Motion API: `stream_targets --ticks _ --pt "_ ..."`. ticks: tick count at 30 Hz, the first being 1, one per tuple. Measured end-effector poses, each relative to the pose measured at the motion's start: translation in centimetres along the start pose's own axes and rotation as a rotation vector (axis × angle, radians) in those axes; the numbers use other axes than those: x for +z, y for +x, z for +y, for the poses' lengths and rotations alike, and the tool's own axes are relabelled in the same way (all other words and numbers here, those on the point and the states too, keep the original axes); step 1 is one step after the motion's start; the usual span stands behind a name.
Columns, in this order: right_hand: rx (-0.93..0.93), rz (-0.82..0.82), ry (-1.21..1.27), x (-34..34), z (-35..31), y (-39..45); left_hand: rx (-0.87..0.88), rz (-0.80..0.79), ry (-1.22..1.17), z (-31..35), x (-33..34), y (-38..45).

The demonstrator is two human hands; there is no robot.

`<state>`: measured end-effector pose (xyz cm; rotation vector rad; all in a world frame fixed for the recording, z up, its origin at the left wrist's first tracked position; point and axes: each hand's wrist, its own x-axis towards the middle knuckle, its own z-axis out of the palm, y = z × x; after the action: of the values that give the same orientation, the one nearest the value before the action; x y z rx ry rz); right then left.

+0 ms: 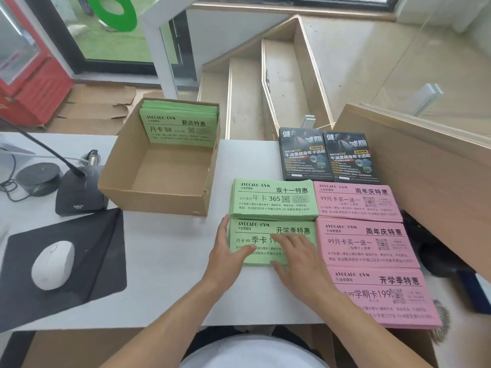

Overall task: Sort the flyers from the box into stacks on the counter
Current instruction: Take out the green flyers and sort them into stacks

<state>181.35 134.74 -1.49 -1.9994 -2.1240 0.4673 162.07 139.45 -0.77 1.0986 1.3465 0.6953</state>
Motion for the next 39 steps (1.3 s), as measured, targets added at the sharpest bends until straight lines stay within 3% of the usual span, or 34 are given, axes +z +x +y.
stream_targets --ticks 2,6,9,12,15,20,23,30,39 --pt "-0.022 0.08 0.036 0.1 -0.7 0.4 0.038 0.032 -0.026 0.5 -0.7 -0.5" --pt "-0.055 0.114 0.132 0.2 -2.3 2.4 0.33 0.169 -0.014 3.0 -3.1 -1.6" --pt "-0.065 0.088 0.214 -1.1 -4.8 6.2 0.573 0.266 0.097 6.1 -6.5 -0.1" --pt "-0.089 0.132 0.284 -3.3 -8.0 11.6 0.666 0.384 0.207 8.7 -11.0 3.6" --pt "-0.117 0.138 0.324 -5.0 -11.7 16.8 0.626 0.438 0.395 9.7 -15.6 8.1" --pt "-0.096 0.065 0.255 -4.6 -16.0 25.0 0.506 0.35 0.652 9.6 -20.3 13.0" --pt "-0.087 0.028 0.186 -4.1 -17.1 29.2 0.381 0.327 0.604 8.7 -20.9 13.6" --pt "-0.103 0.116 -0.102 -3.6 -17.7 36.3 0.35 0.407 0.508 8.4 -20.7 13.8" --pt "-0.188 0.408 -0.285 -2.2 -16.1 37.4 0.245 0.376 0.383 8.6 -21.2 14.3"
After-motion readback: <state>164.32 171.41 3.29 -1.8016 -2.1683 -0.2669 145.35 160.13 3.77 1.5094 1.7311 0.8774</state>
